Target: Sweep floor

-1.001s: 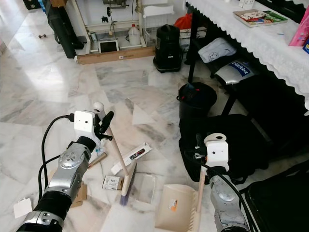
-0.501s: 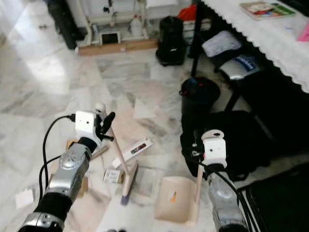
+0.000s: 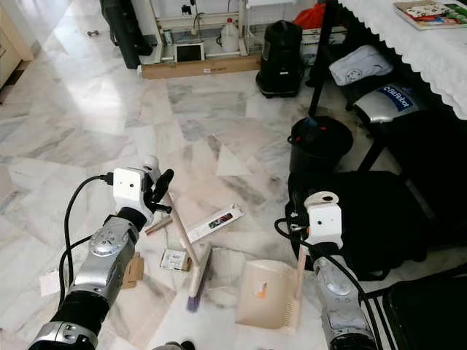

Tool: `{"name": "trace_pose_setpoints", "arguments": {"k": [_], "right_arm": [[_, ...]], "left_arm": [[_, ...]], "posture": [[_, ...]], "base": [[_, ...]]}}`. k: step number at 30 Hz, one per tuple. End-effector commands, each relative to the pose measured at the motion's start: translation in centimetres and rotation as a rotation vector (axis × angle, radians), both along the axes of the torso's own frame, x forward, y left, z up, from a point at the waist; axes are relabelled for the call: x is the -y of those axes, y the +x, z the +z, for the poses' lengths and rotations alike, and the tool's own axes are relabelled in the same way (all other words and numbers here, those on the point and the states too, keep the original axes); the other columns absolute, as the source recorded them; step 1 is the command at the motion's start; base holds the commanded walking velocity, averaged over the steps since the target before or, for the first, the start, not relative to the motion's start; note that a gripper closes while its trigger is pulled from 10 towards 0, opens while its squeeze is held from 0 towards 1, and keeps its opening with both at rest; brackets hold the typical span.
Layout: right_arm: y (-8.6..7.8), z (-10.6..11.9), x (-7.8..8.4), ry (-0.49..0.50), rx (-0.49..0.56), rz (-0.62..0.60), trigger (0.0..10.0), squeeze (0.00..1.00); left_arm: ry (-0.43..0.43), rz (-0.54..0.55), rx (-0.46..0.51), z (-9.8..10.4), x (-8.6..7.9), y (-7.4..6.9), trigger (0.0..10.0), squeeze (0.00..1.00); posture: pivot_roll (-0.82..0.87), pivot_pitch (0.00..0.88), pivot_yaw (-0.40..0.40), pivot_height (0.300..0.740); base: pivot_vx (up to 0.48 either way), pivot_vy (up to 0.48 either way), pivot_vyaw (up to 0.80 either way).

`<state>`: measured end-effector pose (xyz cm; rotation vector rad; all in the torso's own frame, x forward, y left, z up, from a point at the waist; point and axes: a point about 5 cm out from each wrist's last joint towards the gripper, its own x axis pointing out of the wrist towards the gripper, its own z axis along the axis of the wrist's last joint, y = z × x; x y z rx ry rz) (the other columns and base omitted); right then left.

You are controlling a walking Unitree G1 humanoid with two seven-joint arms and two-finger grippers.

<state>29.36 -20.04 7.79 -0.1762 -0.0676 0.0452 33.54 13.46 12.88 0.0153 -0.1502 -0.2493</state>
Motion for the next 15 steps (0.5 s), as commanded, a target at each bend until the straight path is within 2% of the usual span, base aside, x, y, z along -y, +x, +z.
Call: {"name": "trace_pose_setpoints", "arguments": {"k": [1, 13, 15], "right_arm": [[0.24, 0.74, 0.03, 0.002, 0.036, 0.001, 10.0, 0.0], [0.33, 1.1, -0.27, -0.022, 0.05, 0.038, 10.0, 0.0], [0.32, 1.14, -0.37, -0.034, 0.053, 0.044, 10.0, 0.0]], "left_arm": [[0.008, -0.001, 0.047, 1.07, -0.08, 0.29, 10.0, 0.0], [0.008, 0.005, 0.058, 1.25, -0.09, 0.39, 10.0, 0.0], [0.009, 0.005, 0.059, 1.28, -0.06, 0.41, 10.0, 0.0]], "posture": [[0.06, 0.099, 0.034, 0.74], [0.05, 0.077, 0.037, 0.74], [0.05, 0.071, 0.036, 0.74]], "base": [[0.0, 0.0, 0.0], [0.0, 0.0, 0.0], [0.24, 0.0, 0.61]]}}
